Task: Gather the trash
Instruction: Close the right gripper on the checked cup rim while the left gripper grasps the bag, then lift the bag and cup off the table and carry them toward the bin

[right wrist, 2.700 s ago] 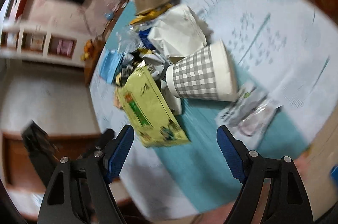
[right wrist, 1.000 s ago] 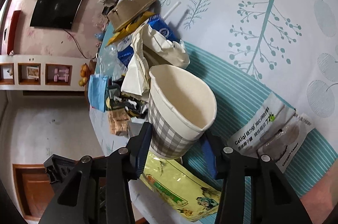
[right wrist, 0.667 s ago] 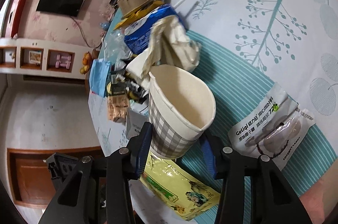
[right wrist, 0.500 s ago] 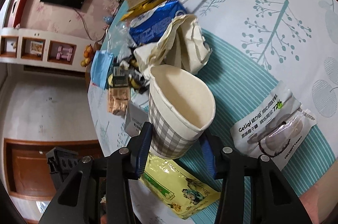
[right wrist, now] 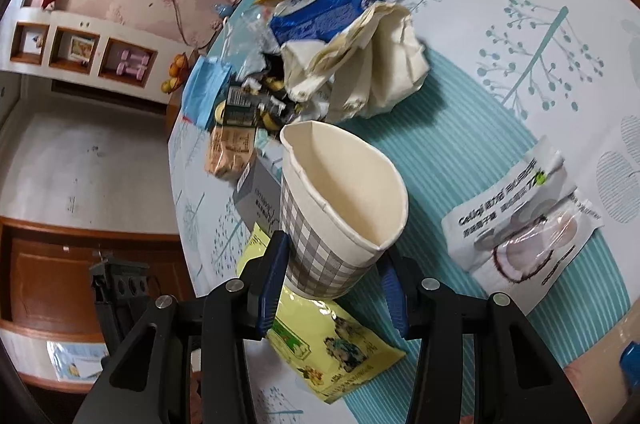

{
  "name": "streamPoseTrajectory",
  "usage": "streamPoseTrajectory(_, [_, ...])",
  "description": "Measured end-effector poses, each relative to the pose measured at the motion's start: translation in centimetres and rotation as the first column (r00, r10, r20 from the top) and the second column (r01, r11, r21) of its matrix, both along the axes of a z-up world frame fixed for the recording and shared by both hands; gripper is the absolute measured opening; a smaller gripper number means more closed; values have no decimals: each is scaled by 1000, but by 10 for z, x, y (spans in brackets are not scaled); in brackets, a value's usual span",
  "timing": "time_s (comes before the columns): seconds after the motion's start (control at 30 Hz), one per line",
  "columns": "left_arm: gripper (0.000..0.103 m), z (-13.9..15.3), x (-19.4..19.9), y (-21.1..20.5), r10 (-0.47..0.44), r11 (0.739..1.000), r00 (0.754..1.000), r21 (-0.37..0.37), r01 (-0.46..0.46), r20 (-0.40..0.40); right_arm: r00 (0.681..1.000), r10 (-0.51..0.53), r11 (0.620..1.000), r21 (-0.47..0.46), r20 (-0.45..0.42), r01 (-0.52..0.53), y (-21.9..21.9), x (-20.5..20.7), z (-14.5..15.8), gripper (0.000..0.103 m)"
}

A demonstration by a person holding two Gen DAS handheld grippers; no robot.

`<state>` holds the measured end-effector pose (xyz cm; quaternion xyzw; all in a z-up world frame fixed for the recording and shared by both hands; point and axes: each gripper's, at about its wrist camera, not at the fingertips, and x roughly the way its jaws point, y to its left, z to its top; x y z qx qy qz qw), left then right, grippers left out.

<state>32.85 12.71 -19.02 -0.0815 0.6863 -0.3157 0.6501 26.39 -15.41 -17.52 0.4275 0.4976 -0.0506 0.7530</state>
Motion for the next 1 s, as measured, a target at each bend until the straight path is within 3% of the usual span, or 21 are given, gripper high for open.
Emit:
streamPoseTrajectory(0.2, [70, -5, -3, 0, 63, 994, 998, -87, -65, -24, 998, 57, 998, -27, 11, -57, 14, -1, 2, 44])
streamPoseTrajectory(0.43, [70, -7, -14, -22, 37, 988, 999, -147, -41, -26, 995, 96, 994, -50, 20, -95, 26, -2, 5, 44])
streamPoseTrajectory(0.5, [57, -9, -18, -32, 26, 989, 999, -146, -31, -34, 995, 100, 994, -56, 23, -99, 27, -3, 6, 44])
streamPoseTrajectory(0.57, [30, -9, -20, -41, 11, 993, 1000, -113, -12, -10, 995, 100, 994, -53, 25, -98, 27, -3, 6, 44])
streamPoseTrajectory(0.63, [14, -7, -26, -51, -23, 997, 999, -79, 26, 30, 994, 102, 994, -52, 27, -101, 26, -2, 6, 44])
streamPoseTrajectory(0.77, [3, 1, -34, -58, -24, 997, 998, -65, 28, 64, 992, 120, 990, -73, 34, -118, 29, 0, 11, 42])
streamPoseTrajectory(1.0, [0, 41, -43, -55, 21, 999, 990, -53, -13, 141, 977, 194, 973, -145, 88, -180, 32, -5, 44, 41])
